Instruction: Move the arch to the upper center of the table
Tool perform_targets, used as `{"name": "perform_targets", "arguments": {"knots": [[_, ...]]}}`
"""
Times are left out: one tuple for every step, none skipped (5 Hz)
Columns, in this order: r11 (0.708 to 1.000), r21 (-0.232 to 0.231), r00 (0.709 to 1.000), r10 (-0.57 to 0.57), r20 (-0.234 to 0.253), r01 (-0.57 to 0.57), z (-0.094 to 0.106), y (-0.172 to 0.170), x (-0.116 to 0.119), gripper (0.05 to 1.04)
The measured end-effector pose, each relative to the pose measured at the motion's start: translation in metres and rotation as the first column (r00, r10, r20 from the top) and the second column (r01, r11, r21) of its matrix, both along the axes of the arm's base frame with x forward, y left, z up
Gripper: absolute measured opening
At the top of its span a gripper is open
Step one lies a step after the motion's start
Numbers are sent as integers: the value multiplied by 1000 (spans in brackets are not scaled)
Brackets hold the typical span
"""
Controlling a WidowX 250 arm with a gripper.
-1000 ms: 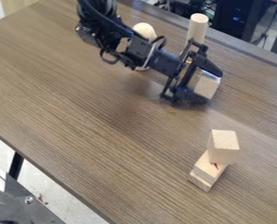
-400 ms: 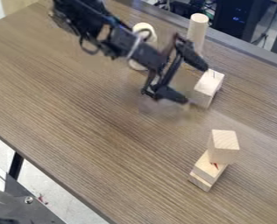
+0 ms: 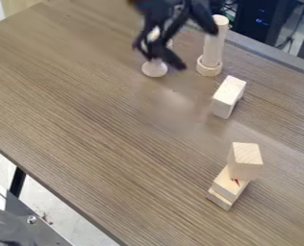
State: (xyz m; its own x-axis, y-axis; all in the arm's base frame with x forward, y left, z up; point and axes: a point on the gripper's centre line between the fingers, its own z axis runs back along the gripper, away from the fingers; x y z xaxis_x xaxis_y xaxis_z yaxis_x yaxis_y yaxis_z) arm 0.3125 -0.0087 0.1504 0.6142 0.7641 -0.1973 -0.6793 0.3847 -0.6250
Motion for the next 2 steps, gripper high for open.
{"name": "perform_targets", "arguments": {"knots": [[957,258,987,-152,44,136,32,-10,-12,1000],[850,496,971,-234,57,175,37,-26,-25,1000]]}}
